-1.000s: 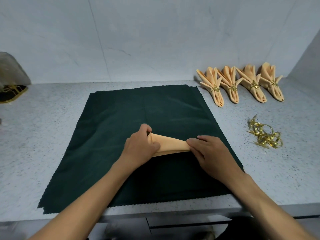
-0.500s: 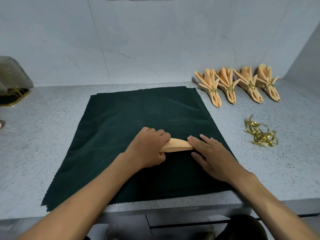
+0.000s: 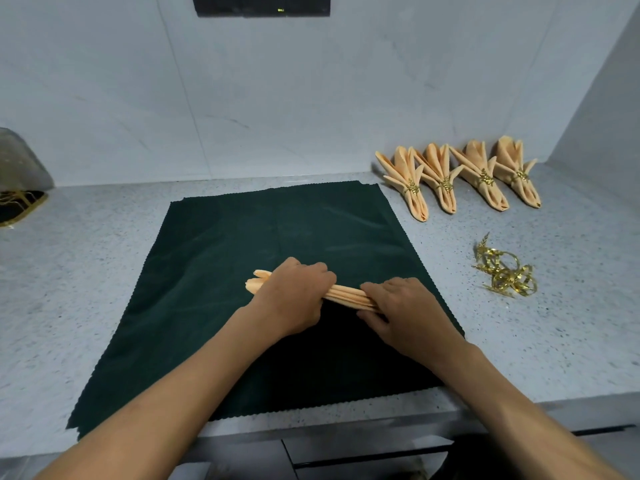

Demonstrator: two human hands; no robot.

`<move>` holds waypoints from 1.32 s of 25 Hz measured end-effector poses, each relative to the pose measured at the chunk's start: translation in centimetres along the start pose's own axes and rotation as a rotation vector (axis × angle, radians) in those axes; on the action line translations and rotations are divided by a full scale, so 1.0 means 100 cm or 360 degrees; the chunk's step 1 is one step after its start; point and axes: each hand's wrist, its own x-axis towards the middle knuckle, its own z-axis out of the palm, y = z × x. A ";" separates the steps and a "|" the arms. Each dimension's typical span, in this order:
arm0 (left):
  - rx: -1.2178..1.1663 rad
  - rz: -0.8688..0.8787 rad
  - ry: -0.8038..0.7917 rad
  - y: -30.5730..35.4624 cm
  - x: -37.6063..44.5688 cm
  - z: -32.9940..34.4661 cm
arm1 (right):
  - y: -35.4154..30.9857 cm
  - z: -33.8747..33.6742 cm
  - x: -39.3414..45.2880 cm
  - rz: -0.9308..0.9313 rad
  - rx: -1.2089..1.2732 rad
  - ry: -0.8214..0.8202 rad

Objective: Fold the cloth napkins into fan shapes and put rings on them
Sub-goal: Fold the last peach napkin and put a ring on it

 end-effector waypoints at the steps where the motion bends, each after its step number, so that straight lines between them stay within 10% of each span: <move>1: -0.0085 0.0001 -0.0044 -0.003 -0.002 -0.005 | 0.001 -0.002 0.000 0.0009 0.0039 0.0041; 10: -0.0235 0.0026 -0.0146 0.015 0.000 -0.031 | 0.054 -0.041 -0.038 0.0450 0.0732 -0.0023; 13: -0.0223 -0.0042 -0.0119 0.016 0.003 -0.030 | 0.085 -0.052 -0.066 0.0929 0.0220 0.0323; 18: -0.0234 -0.0087 -0.0101 0.017 0.001 -0.030 | 0.121 -0.047 -0.081 0.0835 -0.0205 -0.0008; 23: -0.0322 -0.0152 -0.0057 0.002 -0.009 -0.033 | 0.105 -0.069 -0.066 0.0913 0.0983 0.0136; 33: -0.0376 -0.0013 -0.0044 -0.030 -0.040 -0.047 | 0.067 -0.078 -0.018 0.0546 0.2047 -0.0777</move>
